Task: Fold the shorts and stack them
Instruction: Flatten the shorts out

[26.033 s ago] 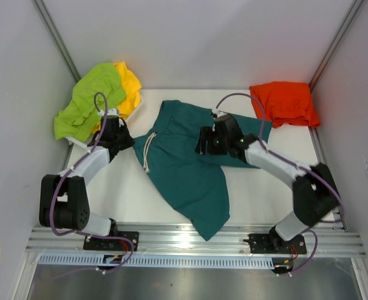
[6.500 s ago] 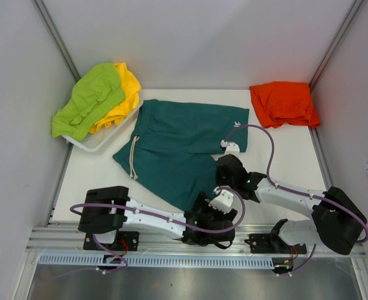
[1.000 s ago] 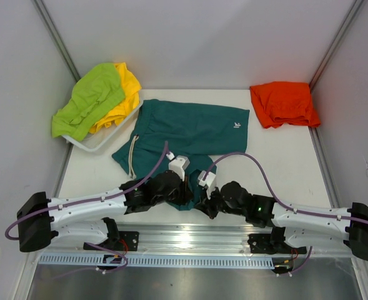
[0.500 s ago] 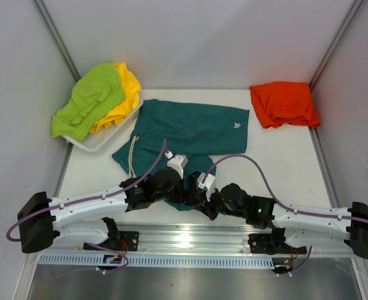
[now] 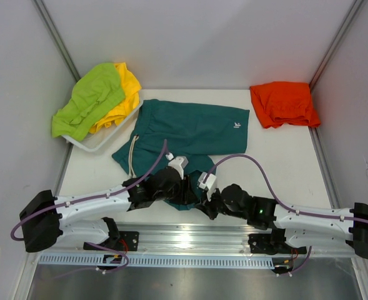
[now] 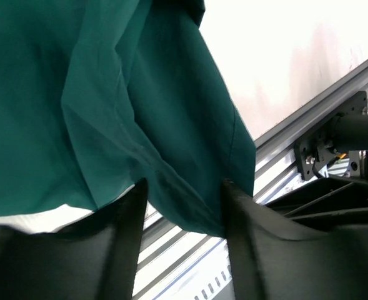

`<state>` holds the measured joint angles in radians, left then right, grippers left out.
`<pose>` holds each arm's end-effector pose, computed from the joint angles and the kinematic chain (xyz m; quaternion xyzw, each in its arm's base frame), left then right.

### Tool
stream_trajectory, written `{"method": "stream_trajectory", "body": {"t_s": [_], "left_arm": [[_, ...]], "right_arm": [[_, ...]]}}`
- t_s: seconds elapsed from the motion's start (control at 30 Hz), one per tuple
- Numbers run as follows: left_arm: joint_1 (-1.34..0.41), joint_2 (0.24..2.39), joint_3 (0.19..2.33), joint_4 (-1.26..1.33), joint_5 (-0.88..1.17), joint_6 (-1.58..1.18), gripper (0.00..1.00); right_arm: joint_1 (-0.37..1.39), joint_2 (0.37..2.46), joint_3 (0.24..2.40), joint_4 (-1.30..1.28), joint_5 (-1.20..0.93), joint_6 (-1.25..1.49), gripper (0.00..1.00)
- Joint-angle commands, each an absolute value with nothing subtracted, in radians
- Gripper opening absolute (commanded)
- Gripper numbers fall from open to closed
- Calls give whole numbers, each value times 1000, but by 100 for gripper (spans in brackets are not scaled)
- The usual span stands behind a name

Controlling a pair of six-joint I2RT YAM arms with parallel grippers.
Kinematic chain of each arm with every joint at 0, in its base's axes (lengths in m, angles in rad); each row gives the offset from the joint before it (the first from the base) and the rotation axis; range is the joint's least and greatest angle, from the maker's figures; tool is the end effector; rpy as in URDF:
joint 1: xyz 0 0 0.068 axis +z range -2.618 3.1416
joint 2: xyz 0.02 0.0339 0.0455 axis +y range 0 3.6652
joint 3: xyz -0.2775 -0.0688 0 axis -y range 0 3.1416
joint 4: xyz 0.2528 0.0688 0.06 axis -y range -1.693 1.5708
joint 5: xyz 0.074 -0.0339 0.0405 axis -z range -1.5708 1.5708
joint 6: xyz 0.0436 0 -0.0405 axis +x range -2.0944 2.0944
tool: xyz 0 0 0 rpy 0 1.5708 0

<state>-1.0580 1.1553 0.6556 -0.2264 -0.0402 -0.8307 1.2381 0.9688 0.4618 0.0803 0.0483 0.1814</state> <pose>0.1225 -0.2140 0.2209 0.0952 0.9070 -0.3213 0.2551 0.0738 0.2072 0.2233 -0.4124 0.7325 0.3373 0.4237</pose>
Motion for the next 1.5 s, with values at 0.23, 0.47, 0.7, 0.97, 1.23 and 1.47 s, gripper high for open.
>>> {"method": "stream_trajectory", "body": {"t_s": [0.23, 0.47, 0.7, 0.97, 1.23, 1.47], "left_arm": [[-1049, 1189, 643, -163, -8, -827, 1], [-1052, 1180, 657, -230, -57, -778, 0], [-1052, 1123, 692, -330, -133, -730, 0], [-1054, 1109, 768, -379, -170, -695, 0], [-1052, 1109, 859, -454, -181, -650, 0], [-1052, 1098, 925, -523, -213, -611, 0]], "right_arm": [[1261, 988, 497, 132, 80, 169, 0], [1192, 953, 483, 107, 86, 250, 50], [1002, 923, 478, 78, 23, 348, 54], [1002, 1119, 500, 231, -31, 451, 52], [1066, 1273, 525, 380, 250, 534, 50], [1069, 1382, 594, 390, 393, 558, 51]]}}
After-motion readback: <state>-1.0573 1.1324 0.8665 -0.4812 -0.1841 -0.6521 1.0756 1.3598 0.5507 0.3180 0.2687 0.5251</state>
